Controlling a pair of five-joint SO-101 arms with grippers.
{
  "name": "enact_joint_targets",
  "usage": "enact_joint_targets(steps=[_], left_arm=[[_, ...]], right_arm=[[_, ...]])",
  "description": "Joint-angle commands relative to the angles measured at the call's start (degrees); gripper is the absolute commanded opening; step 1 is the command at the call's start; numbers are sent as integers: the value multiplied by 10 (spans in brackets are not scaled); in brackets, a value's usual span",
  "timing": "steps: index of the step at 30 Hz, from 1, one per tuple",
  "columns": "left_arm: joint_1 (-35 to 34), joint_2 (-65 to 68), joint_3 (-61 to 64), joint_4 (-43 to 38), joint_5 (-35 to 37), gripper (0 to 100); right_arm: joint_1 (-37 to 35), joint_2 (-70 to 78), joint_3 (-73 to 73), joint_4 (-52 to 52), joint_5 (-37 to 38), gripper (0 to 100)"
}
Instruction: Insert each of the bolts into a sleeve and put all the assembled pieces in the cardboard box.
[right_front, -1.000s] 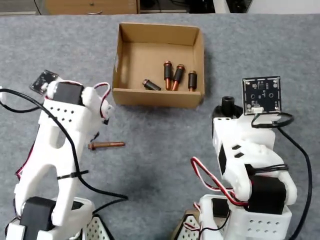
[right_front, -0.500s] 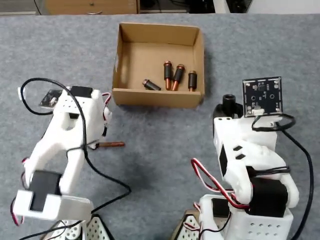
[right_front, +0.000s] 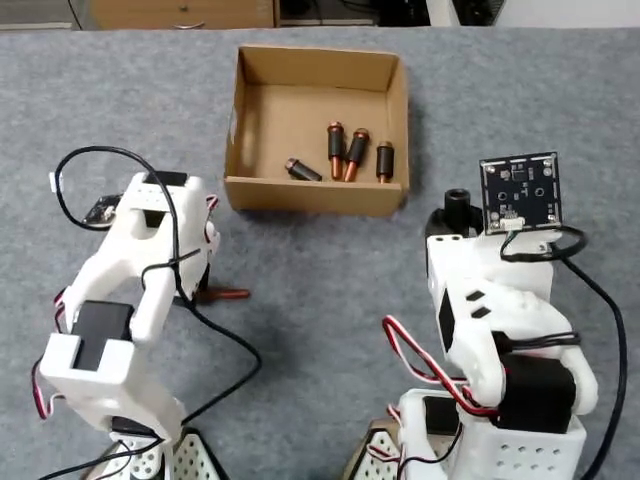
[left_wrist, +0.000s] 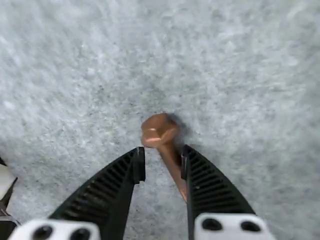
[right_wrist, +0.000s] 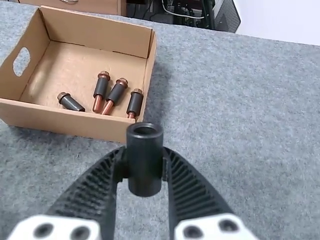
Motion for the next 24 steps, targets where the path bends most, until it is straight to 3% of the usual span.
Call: enact_joint_targets(steps=[1,6,12,22,24], left_arm=[[28,-1,-20,4,5,129],[41,13,-4,-11,5,129],[-14,81,-5,-12,5,129],[-14,122,-25,-3,5,122],[-16,124,-25,-3,5,74]], right_arm=[[7,-4,-29,-15,4,4],[7,-5,-29,-15,4,4],[8,-5,-35,-15,5,5],[7,-5,-36,-15,5,5],[7,-5,-36,-15,5,5]])
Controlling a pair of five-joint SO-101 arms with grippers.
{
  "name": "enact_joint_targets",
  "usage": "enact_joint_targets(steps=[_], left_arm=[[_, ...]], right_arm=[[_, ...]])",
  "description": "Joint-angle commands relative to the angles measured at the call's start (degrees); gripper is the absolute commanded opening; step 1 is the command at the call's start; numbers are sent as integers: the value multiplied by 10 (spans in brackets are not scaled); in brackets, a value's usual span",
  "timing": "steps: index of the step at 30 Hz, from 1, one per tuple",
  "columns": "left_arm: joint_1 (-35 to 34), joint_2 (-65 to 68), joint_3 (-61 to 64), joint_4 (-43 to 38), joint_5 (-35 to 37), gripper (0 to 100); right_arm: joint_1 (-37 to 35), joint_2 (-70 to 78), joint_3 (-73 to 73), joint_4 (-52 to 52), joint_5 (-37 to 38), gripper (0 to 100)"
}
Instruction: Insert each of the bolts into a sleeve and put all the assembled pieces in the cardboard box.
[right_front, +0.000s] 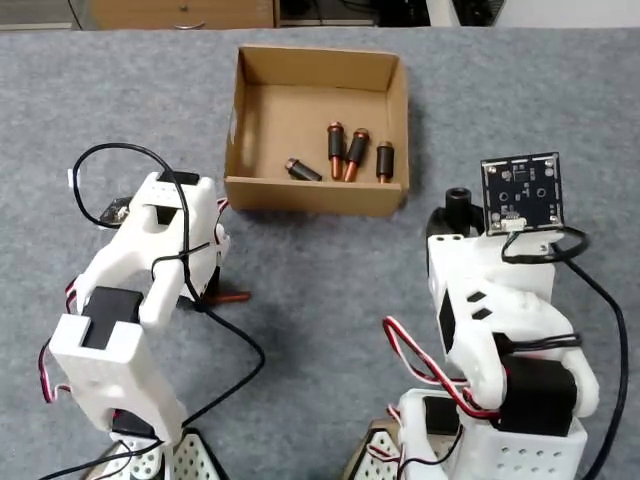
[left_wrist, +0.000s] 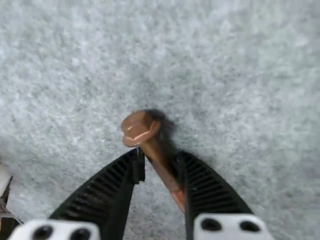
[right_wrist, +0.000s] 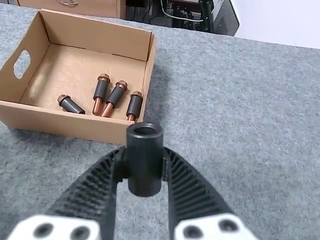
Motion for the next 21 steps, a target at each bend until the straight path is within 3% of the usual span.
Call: enact_joint_targets(steps=[1,11,21], left_arm=[[-22,21,1,1,4,25],[-18,16,-8,10,-25,18],[-20,16,-284,233,-150,18]], right_arm=[[7,-4,-30,-15,5,5],[7,-4,-29,-15,5,4],[7,-4,-30,-15,4,3]])
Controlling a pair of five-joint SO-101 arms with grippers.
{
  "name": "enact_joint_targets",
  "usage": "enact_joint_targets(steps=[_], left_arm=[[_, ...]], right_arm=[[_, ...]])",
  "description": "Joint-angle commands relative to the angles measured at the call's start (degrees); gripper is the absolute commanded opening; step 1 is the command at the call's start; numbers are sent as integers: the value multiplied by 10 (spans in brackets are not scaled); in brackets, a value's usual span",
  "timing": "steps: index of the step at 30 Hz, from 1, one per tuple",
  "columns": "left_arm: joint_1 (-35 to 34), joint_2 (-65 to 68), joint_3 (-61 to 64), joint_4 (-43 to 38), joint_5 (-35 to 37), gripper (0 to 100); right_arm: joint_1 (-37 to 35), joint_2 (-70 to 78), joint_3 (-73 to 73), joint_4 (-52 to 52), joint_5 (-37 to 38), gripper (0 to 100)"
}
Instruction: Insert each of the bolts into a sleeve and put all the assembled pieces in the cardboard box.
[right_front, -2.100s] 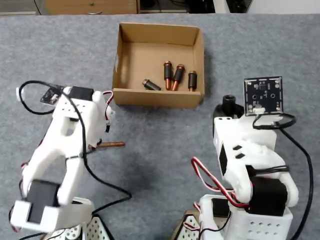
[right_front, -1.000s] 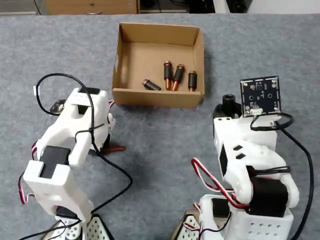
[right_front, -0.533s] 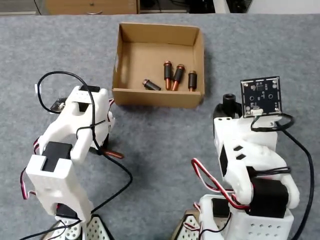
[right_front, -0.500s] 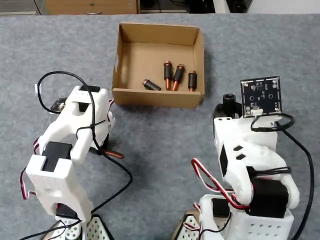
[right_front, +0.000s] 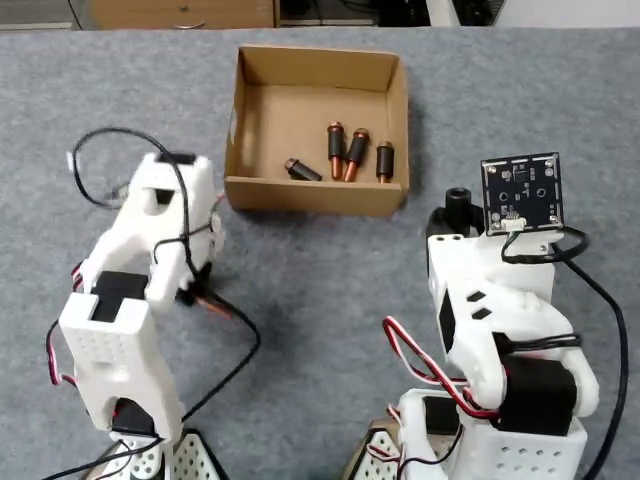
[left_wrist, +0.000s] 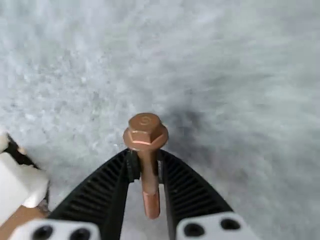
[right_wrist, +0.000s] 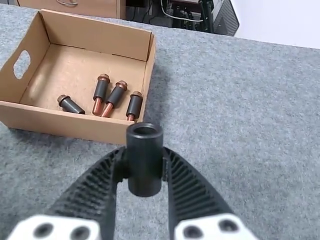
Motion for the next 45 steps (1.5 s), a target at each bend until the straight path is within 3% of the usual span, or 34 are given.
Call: enact_joint_targets(steps=[1,8,15,21,26,30,37,45], left_arm=[[-5,-9,-124,74,-42,18],[0,-167,-209,73,-150,18],[53,-342,-273,71,-170,18],[152,-380,-335,67,-309,18],[192,-386,-371,22,-402,18],[207,-398,-409,-4,-427,18],[283,-445,-343,-88,-424,18],[297,-581,-46,-318,-426,18]], right_arm=[[7,-4,-30,-15,4,3],[7,-4,-30,-16,0,2],[7,-2,-30,-24,-32,2],[7,-4,-30,-18,-116,2],[-27,-4,-27,34,-127,2],[-75,-4,-23,62,-130,2],[-99,-6,36,50,-130,2],[-120,-6,70,37,-147,2]])
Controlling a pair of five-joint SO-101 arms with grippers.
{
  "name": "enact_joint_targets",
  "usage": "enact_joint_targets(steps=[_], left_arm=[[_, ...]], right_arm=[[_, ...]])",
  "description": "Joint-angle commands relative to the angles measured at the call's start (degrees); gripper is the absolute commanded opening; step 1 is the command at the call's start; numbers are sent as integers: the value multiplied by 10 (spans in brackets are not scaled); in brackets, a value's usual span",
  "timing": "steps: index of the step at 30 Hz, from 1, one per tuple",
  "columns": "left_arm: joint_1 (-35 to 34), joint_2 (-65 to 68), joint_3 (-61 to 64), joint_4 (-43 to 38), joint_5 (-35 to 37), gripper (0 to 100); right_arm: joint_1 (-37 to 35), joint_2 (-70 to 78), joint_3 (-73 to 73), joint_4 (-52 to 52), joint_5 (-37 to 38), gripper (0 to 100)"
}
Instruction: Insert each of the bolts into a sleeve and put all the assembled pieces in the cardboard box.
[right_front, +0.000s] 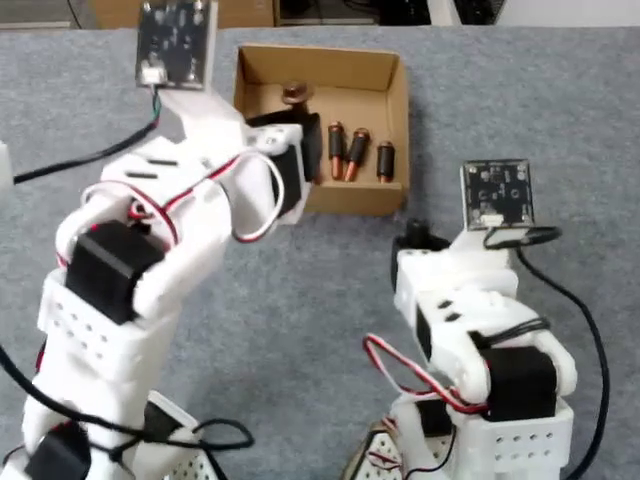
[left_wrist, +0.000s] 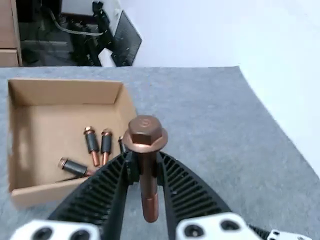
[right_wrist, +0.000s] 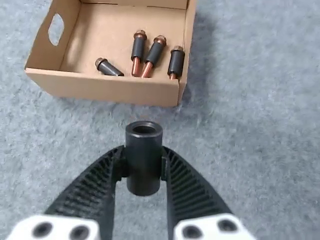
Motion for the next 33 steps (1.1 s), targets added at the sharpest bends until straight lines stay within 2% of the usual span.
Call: enact_joint_targets(steps=[1,4,7,15,23,28,33], left_arm=[[26,-86,147,-120,-6,18],[47,-147,258,-179,-7,18],[56,-182,305,-184,-3,18],[55,-187,317,-156,-3,18],[58,-186,323,-171,-3,18],[59,-190,376,-218,-4,18],[60,-192,406,-229,-3,18]], right_arm=[[-36,-3,22,-28,-4,2],[-95,-3,49,-55,-8,2],[-126,-5,73,-94,-8,2],[-136,-160,224,-212,-4,2],[-196,-338,322,-216,-3,2],[-196,-352,336,-219,-4,2],[-253,-356,346,-221,-4,2]])
